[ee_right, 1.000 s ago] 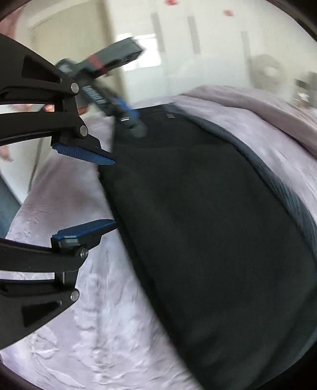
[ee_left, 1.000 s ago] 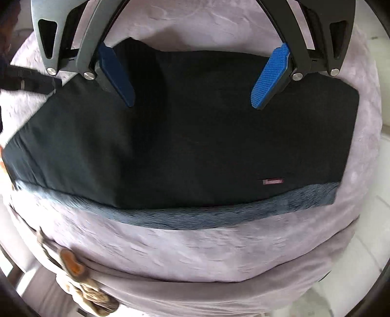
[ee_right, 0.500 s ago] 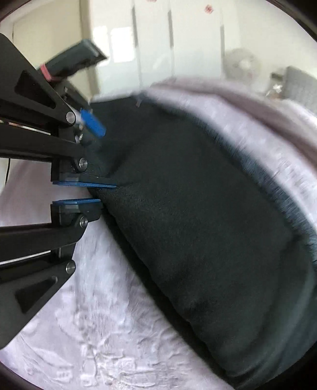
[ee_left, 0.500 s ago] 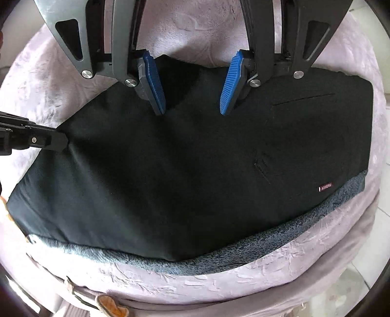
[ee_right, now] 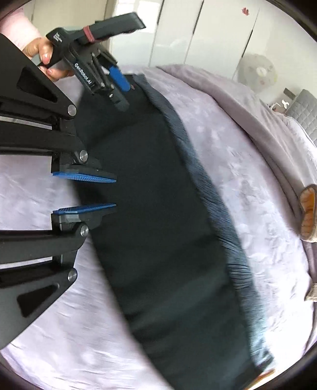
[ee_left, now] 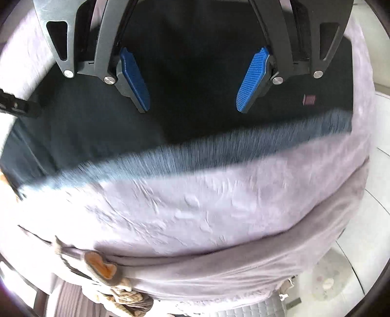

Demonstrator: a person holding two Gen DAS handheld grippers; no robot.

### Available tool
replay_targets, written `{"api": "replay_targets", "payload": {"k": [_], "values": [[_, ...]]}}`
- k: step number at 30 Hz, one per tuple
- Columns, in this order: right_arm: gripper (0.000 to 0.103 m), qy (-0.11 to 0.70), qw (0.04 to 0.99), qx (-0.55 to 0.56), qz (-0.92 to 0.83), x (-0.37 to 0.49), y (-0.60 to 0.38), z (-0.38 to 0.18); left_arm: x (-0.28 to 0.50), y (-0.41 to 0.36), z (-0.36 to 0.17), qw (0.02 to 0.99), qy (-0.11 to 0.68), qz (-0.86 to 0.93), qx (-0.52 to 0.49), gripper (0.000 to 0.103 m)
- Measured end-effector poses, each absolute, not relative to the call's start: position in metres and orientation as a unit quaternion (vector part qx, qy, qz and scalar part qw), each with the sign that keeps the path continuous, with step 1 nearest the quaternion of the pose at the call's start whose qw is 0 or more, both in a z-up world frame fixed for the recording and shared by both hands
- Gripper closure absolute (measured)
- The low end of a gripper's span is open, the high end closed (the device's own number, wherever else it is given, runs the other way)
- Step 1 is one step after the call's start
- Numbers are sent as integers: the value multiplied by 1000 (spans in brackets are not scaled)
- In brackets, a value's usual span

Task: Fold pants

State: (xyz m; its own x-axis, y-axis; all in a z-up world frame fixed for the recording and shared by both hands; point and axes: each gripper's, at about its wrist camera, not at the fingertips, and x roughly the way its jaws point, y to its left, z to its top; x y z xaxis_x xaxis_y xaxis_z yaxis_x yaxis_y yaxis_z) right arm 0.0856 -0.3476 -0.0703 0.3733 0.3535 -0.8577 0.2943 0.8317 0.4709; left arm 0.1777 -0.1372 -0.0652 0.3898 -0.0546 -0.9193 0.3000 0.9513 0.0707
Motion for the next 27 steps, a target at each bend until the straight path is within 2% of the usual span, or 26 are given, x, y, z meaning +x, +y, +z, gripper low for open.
{"api": "replay_targets", "payload": {"k": [2, 4, 6, 10, 13, 18, 23, 27], "values": [[82, 562, 780, 274, 15, 104, -352, -78, 202, -136, -85, 822, 551, -89, 111, 28], [85, 578, 781, 237, 5, 123, -357, -93, 219, -127, -95, 818, 565, -76, 78, 14], [89, 582, 785, 211, 4, 138, -364, -104, 227, -122, -97, 818, 568, -72, 62, 13], [89, 572, 798, 188, -22, 160, -391, -99, 237, -121, -90, 812, 576, -66, 65, 14], [84, 565, 796, 212, -45, 168, -411, -87, 231, -122, -71, 821, 564, -71, 63, 14], [84, 570, 784, 246, -13, 134, -411, -71, 199, -120, -79, 813, 571, -54, 102, 14], [85, 604, 778, 172, 1, 95, -384, -92, 185, -107, -87, 799, 591, -38, 105, 13], [84, 592, 774, 223, -9, 78, -396, -80, 171, -108, -72, 793, 597, -34, 120, 14]]}}
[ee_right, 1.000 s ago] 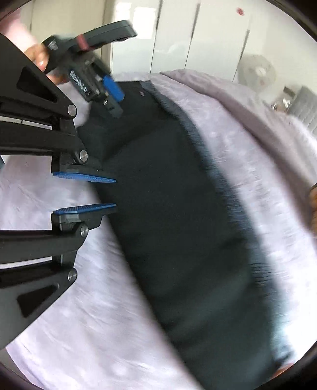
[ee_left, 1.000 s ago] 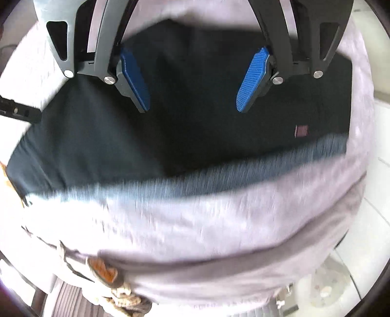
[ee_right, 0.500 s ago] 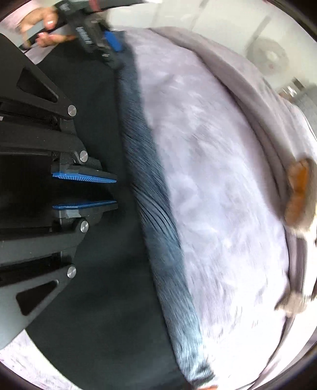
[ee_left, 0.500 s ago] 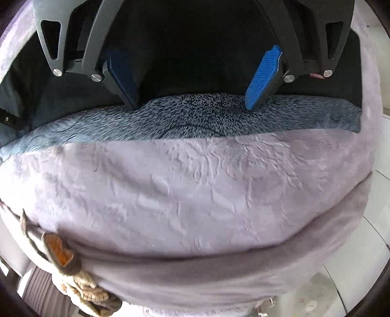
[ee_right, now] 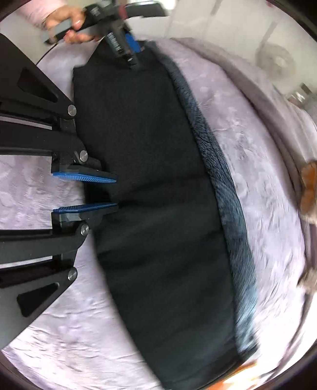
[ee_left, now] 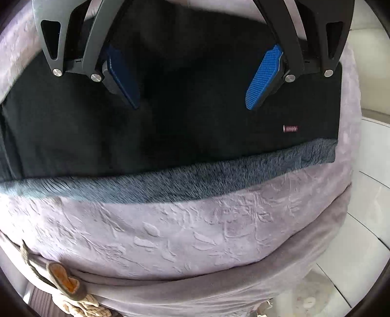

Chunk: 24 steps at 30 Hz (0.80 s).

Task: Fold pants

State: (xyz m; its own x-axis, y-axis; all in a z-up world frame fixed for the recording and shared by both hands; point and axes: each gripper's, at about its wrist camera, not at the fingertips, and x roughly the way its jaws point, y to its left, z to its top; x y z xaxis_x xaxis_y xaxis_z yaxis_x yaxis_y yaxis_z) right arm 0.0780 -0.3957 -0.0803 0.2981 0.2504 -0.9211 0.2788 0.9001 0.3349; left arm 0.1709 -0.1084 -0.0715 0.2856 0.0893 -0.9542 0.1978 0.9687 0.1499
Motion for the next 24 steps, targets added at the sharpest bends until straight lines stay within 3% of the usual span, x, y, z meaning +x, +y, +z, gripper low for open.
{"api": "replay_targets", "payload": {"k": [2, 4, 6, 24], "values": [[81, 595, 767, 239, -11, 70, -399, -74, 161, -114, -64, 788, 601, -42, 127, 14], [62, 601, 765, 231, -18, 65, -396, -68, 150, -121, -56, 785, 604, -48, 129, 13], [55, 601, 762, 238, -25, 55, -392, -61, 135, -131, -48, 778, 612, -62, 125, 13], [46, 560, 735, 356, -142, -65, -409, -39, 83, -224, -19, 748, 605, -210, 175, 14]]}}
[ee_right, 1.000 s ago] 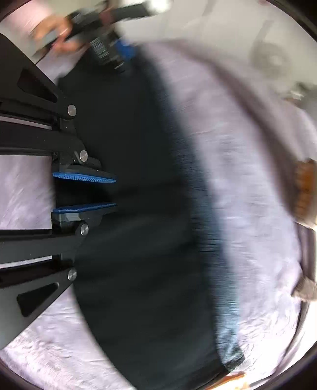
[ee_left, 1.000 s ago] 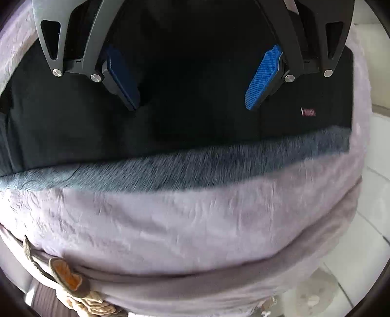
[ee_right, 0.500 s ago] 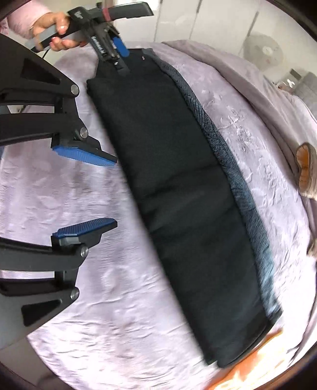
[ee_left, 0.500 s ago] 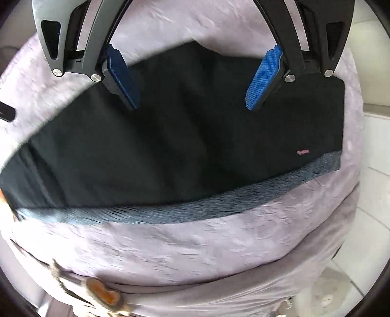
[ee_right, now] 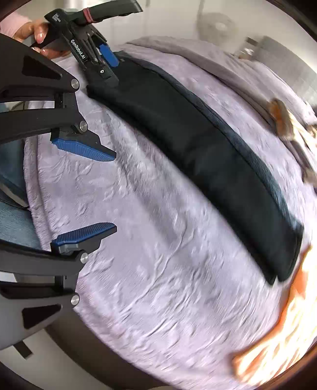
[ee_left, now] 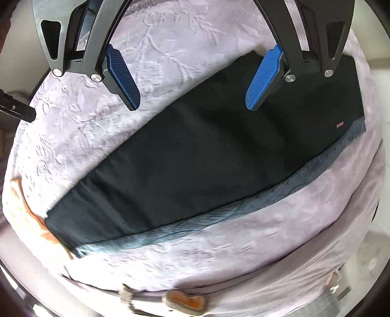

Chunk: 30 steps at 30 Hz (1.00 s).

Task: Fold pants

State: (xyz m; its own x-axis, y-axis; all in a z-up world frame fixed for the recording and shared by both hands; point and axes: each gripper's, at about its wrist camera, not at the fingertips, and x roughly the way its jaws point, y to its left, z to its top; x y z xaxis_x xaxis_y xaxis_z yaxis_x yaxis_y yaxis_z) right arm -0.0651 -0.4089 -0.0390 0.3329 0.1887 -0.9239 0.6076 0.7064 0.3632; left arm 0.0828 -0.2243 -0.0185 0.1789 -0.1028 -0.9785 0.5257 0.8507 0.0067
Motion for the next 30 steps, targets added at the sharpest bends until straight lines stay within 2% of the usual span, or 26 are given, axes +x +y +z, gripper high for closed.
{"api": "replay_targets", "payload": {"k": [5, 30], "values": [[46, 555, 726, 376, -154, -78, -429, -44, 85, -240, -23, 744, 609, -206, 180, 14], [45, 551, 734, 389, -81, 10, -622, -67, 122, -394, -37, 741, 626, -131, 207, 13]]}}
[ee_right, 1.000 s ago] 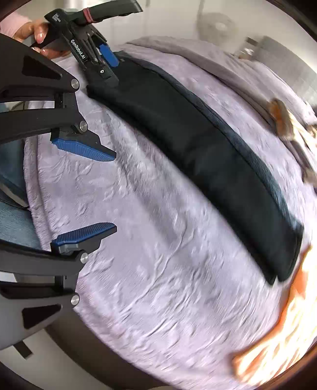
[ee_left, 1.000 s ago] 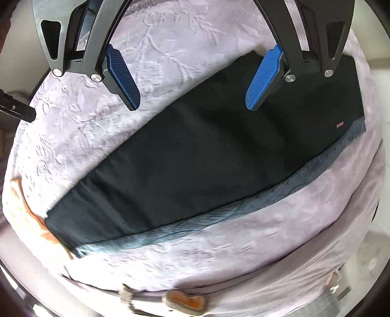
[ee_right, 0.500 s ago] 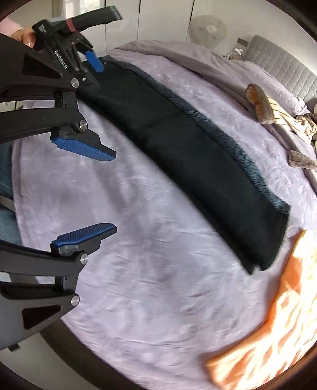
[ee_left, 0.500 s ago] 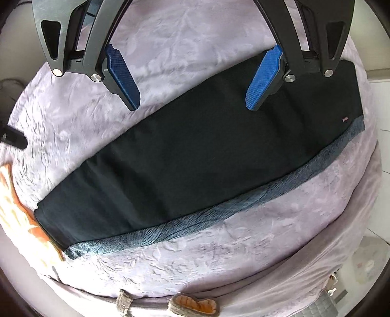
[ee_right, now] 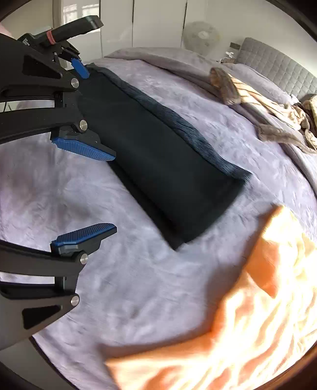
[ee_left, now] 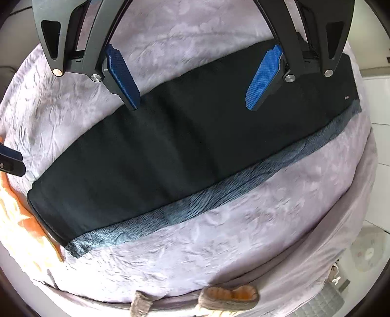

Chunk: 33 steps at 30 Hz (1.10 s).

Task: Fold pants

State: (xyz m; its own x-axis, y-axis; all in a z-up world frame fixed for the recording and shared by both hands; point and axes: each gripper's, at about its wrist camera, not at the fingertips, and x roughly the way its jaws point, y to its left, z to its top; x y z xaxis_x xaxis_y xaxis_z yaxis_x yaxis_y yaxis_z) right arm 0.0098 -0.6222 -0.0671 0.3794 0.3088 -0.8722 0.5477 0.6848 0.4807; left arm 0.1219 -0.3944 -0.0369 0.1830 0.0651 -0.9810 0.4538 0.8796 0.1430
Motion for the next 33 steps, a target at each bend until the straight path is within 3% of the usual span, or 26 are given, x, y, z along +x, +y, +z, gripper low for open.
{"api": "replay_targets", "payload": {"k": [17, 18, 21, 25, 30, 33], "values": [[47, 486, 711, 505, -52, 30, -674, -106, 158, -413, -83, 734, 650, -76, 178, 13], [51, 482, 709, 512, -52, 32, -675, -109, 157, -413, -83, 736, 648, -78, 180, 13], [94, 474, 705, 526, -50, 39, -677, -115, 155, -414, -81, 739, 641, -83, 190, 13], [95, 466, 733, 493, -43, 36, -669, -97, 149, -413, -85, 741, 639, -92, 185, 13], [94, 506, 707, 490, -64, 27, -669, -127, 149, -407, -83, 739, 643, -95, 178, 13], [83, 504, 708, 487, -89, 18, -673, -113, 153, -398, -61, 759, 619, -98, 174, 13]]}}
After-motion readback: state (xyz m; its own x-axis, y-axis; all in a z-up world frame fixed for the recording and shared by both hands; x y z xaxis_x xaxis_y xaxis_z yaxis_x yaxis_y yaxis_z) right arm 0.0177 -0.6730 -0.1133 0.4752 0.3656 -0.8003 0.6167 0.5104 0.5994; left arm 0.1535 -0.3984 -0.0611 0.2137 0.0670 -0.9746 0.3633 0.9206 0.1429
